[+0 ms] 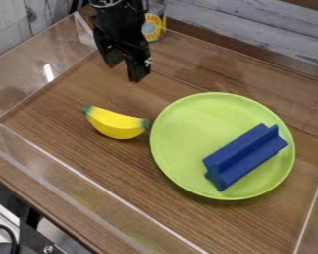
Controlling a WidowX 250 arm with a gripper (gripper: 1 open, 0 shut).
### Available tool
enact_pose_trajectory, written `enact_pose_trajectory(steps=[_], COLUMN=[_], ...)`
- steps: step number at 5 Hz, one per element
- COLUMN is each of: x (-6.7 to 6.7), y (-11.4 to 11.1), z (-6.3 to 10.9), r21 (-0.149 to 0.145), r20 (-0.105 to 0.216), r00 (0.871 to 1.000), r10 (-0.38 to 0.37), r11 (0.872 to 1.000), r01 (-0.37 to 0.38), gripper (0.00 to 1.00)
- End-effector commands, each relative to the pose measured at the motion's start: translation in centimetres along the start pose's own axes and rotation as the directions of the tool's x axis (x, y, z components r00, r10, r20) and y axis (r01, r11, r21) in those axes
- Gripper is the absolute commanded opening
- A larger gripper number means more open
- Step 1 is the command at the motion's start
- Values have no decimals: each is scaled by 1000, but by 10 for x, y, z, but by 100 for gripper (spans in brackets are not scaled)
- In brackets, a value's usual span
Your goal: Remove the banana from inside the green plate and put it on the table
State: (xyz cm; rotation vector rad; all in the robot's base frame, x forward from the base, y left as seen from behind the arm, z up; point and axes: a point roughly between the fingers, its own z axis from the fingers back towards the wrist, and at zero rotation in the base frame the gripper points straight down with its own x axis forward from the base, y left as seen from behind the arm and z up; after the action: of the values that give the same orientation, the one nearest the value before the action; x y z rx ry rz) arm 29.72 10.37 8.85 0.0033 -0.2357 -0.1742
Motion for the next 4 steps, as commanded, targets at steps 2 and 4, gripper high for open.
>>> enact_pose_trajectory(steps=[2, 4], x=[11, 20], y=[13, 21], z=[2, -2], r21=[28, 46], r20=[49, 76], r00=[999, 997], r10=[-11, -24], r11=[1000, 999], r01=[10, 20], gripper=[100, 100])
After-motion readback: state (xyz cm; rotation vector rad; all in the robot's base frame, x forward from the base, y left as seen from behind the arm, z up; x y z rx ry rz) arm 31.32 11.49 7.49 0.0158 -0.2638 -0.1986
